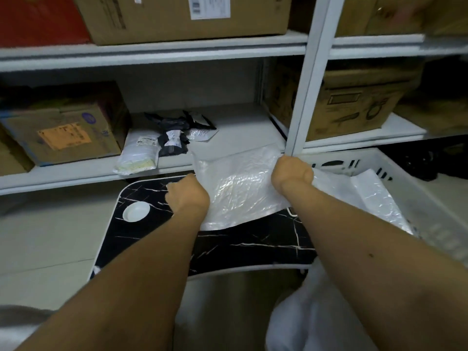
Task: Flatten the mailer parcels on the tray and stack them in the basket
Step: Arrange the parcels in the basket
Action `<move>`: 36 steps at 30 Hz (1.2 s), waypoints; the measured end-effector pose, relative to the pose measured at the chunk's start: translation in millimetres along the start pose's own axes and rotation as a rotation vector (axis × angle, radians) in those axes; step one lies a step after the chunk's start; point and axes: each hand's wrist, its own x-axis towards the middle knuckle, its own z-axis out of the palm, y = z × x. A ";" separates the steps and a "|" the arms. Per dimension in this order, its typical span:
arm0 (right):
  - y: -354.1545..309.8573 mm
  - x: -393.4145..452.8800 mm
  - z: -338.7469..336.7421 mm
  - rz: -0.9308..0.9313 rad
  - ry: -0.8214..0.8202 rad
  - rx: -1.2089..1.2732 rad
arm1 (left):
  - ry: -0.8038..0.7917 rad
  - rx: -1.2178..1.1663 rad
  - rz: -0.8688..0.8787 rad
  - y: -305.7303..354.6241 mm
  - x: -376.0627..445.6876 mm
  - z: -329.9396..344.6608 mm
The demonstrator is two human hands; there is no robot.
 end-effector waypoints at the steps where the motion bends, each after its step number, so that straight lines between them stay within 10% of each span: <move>1: 11.6 5.0 -10.0 0.034 0.014 0.020 | 0.016 0.004 0.039 13.6 -0.1 -2.2; 9: 151.3 35.1 -35.6 0.308 0.034 0.037 | -0.106 -0.106 0.407 147.5 -37.0 21.3; 21: 352.4 22.7 27.9 0.617 -0.079 0.124 | -1.123 0.323 0.744 304.9 -135.2 121.0; 28: 391.0 23.5 118.1 0.704 -0.308 0.194 | -1.330 0.774 0.930 307.7 -180.7 184.7; 32: 378.0 25.2 135.0 0.906 -0.339 0.120 | -1.081 0.810 1.084 304.7 -181.4 218.2; 36: 346.3 40.6 155.7 0.636 -0.374 0.270 | -0.571 0.740 1.299 295.9 -174.4 226.1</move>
